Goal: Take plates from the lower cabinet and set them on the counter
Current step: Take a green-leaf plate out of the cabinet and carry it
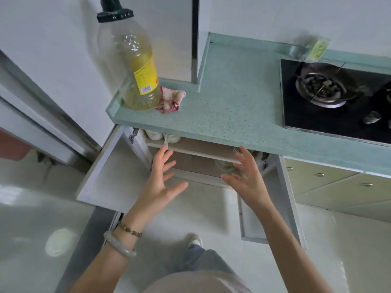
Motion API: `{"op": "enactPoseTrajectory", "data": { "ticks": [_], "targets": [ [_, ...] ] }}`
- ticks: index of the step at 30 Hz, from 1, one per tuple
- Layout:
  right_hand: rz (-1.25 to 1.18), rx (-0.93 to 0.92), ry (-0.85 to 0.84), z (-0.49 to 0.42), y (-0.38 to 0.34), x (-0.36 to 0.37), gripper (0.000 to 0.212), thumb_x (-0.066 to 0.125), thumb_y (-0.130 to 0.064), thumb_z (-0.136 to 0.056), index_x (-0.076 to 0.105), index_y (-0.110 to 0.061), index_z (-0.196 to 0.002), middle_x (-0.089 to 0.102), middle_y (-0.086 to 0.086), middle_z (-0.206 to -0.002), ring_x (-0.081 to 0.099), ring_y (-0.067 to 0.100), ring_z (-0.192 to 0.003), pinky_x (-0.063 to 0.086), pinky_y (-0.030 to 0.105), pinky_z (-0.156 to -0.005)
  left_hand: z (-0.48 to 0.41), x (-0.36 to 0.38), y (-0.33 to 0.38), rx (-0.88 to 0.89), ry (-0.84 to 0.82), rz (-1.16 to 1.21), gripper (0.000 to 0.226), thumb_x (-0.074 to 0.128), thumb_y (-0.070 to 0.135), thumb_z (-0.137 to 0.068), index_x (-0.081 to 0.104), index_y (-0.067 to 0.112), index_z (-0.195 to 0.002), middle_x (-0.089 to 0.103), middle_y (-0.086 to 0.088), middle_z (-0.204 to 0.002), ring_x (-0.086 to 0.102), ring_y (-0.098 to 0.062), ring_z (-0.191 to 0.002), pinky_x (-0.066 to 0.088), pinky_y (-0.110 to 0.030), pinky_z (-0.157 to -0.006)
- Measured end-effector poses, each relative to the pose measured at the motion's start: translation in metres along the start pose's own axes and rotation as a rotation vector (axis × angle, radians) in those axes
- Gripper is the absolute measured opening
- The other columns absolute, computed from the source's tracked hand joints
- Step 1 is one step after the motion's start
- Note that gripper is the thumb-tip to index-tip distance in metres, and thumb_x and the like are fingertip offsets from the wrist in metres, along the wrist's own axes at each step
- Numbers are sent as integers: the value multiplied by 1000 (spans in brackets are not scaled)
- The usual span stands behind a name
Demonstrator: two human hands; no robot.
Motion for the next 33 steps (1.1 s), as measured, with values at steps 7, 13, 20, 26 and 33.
{"op": "enactPoseTrajectory", "data": {
  "ticks": [7, 13, 20, 26, 33],
  "targets": [
    [-29, 48, 152, -32, 0, -24, 85, 74, -4, -78, 29, -33, -144, 43, -2, -139, 48, 11, -122, 46, 33, -99, -66, 14, -10, -2, -110, 3, 102, 77, 7, -78, 12, 41, -148, 31, 16, -149, 43, 1, -130, 40, -30, -107],
    [-32, 97, 259, -60, 5, -35, 83, 75, -11, -79, 29, -38, -143, 41, -7, -140, 45, 12, -127, 46, 34, -98, -130, 29, -8, 14, -267, -11, 101, 75, 25, -75, 9, 38, -150, 29, 16, -152, 42, 0, -131, 40, -29, -107],
    [-47, 154, 398, -99, 4, -36, 84, 76, -13, -78, 30, -44, -141, 42, -9, -141, 44, 9, -128, 43, 29, -99, -206, 31, 0, 65, -457, -75, 102, 76, 14, -80, 6, 38, -151, 25, 13, -155, 40, 5, -131, 38, -26, -108],
    [-43, 177, 444, -124, 4, -29, 85, 75, -9, -79, 28, -36, -144, 42, -6, -142, 45, 11, -128, 43, 31, -100, -244, 45, 2, 109, -543, -64, 103, 77, 11, -79, 9, 38, -150, 27, 10, -155, 41, 3, -132, 39, -24, -107],
    [-35, 191, 446, -121, 18, -22, 85, 74, -7, -78, 28, -38, -143, 43, -8, -140, 46, 8, -126, 44, 32, -101, -235, 55, -20, 104, -556, -41, 102, 77, 7, -78, 11, 36, -150, 28, 8, -155, 42, 3, -131, 40, -22, -105]
  ]
}}
Point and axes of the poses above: each hand's wrist, its own z-axis away from the middle knuckle, its own x-axis out of the palm, y = z × x, the point moved 10 cm from there along -z, towards the middle knuckle
